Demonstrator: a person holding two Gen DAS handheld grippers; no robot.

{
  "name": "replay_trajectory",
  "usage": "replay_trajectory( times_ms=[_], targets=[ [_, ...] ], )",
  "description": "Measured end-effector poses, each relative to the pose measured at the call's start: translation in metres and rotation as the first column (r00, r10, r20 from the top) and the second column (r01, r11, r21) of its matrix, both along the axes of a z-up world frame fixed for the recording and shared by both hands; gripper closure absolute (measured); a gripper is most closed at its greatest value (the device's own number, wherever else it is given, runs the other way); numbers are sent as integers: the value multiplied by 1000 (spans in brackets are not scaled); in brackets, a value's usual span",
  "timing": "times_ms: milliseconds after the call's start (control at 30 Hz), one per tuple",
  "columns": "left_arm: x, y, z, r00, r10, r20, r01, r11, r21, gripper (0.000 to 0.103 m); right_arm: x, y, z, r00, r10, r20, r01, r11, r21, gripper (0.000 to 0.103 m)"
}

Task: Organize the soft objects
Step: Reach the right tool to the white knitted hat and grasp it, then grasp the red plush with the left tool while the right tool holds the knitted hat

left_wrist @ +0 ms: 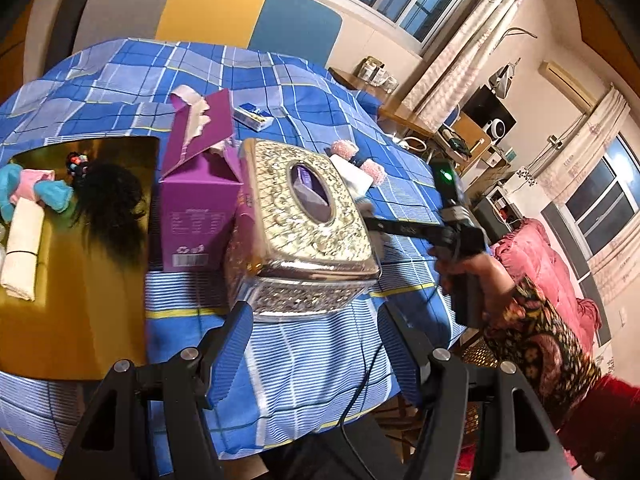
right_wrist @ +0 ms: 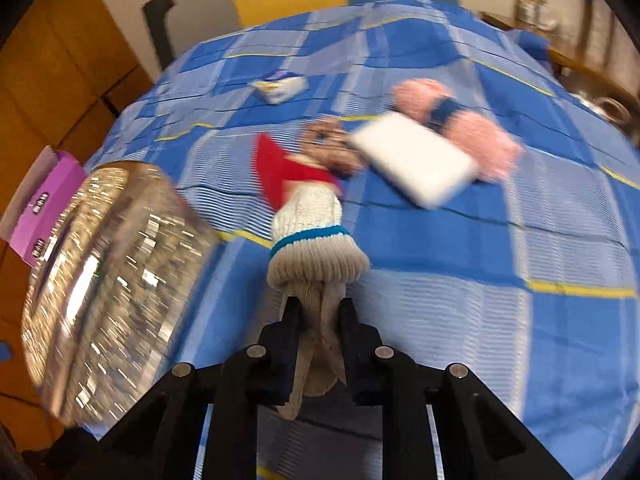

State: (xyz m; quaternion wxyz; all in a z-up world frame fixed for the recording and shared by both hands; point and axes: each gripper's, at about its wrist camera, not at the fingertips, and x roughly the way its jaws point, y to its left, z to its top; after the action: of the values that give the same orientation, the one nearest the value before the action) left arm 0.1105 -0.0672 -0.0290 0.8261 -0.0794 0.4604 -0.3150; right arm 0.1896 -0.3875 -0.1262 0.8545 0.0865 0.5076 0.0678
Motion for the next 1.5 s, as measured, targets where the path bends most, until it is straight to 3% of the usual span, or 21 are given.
replay_trajectory(
  times_ms=[100,167,233,267,300,333,433,600,667,933,1033,1167,1267,1333,1367,1433,1500],
  targets=[
    [7,-13,9,1000,-12,26,12,1000,4,38,-13,-21,-3,999,-40,-3,39,999,-37,83],
    [11,-24,16,999,-25,45,24,1000,14,38,-18,-32,-5,998,-58,10,58,998,5,80],
    [15,-37,24,997,-41,67,40,999,23,38,-16,-37,-2,996,-92,13,92,996,21,64],
    [17,-43,28,996,-51,78,48,998,31,38,-15,-38,3,994,-104,43,104,995,16,43],
    [21,-52,33,994,-60,86,56,997,46,38,-15,-36,5,992,-107,60,106,994,15,31],
    [25,-59,38,994,-68,91,63,997,54,38,-15,-35,8,991,-110,80,109,994,21,30],
    [41,-79,48,993,-62,105,50,992,112,37,-5,-30,-1,991,-130,42,128,991,42,32],
    [78,-116,54,997,-60,39,54,990,131,38,1,-21,-13,993,-117,4,117,992,-50,71],
    [91,-132,53,997,-71,29,65,987,149,37,-1,-25,-13,991,-133,-2,133,991,-20,76],
    [144,-191,34,991,-117,-72,131,962,238,37,-4,-46,-9,975,-218,-33,219,975,43,77],
    [171,-219,15,980,-151,-130,186,929,319,37,-5,-49,-8,973,-229,-42,231,971,54,77],
    [197,-239,-6,978,-133,-163,189,893,407,37,-4,-50,-10,970,-233,-63,237,970,62,77],
    [215,-256,-28,971,-137,-197,217,848,484,37,-4,-50,-12,970,-233,-75,238,969,68,77],
    [222,-266,-44,962,-156,-225,256,802,539,33,-4,-51,-11,969,-234,-75,239,969,70,77],
    [225,-272,-55,954,-173,-247,287,767,573,29,-5,-51,-11,969,-235,-76,240,968,72,77],
    [228,-279,-68,943,-189,-275,323,724,609,28,-5,-52,-11,968,-237,-83,244,966,82,77],
    [229,-286,-82,933,-215,-289,357,664,657,27,-4,-53,-11,967,-241,-86,248,965,87,77]
  ],
)
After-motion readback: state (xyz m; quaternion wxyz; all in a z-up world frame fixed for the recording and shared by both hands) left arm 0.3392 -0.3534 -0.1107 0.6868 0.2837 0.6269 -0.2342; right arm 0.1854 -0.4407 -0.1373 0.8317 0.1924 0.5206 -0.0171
